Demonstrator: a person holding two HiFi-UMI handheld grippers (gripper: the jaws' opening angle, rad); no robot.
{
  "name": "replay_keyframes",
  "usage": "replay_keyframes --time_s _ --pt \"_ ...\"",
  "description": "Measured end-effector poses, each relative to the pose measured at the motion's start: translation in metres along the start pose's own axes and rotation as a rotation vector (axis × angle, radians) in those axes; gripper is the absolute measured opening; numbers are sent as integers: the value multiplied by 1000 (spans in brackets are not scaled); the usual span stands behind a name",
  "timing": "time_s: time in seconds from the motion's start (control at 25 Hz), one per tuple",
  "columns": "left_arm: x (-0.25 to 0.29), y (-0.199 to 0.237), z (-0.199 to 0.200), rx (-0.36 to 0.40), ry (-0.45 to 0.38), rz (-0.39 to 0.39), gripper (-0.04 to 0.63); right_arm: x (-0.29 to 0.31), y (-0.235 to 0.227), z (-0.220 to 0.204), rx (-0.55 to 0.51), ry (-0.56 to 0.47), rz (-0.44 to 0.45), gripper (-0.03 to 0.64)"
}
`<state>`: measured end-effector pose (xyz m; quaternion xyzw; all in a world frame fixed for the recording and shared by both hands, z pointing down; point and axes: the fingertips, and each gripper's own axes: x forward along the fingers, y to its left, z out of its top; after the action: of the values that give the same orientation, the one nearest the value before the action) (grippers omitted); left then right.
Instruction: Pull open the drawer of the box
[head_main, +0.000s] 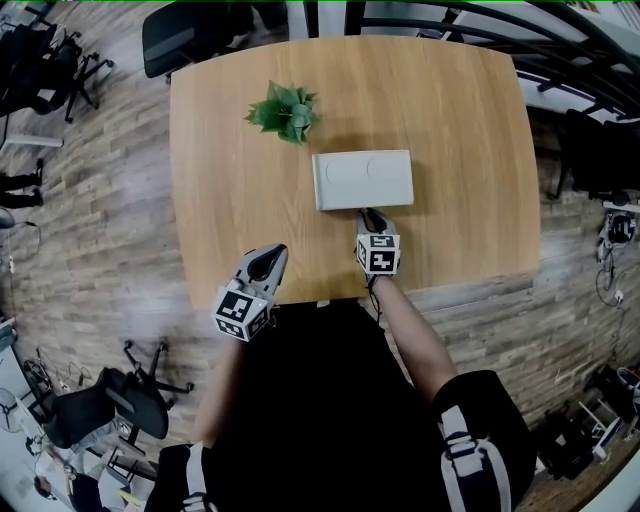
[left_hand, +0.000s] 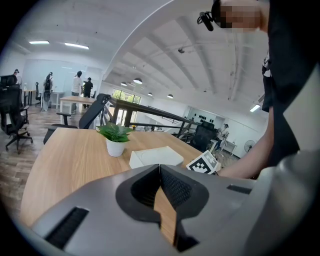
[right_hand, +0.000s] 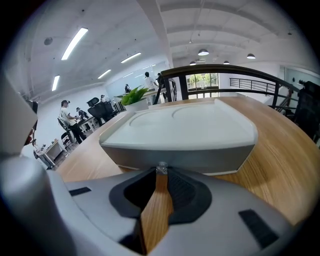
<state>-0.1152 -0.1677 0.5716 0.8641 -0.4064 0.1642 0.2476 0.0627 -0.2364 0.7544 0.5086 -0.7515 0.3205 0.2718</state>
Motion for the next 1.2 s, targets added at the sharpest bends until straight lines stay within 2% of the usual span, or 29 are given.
replay_keyframes --time_s 0.32,0.64,1.2 --pt "0 -5 0 13 3 -11 23 -2 0 1 -25 9 -12 80" --pt "0 -13 1 24 -2 -21 25 -4 1 0 -29 11 15 78" --pt "0 -29 -2 38 -10 -42 25 -21 8 -24 -32 31 31 78"
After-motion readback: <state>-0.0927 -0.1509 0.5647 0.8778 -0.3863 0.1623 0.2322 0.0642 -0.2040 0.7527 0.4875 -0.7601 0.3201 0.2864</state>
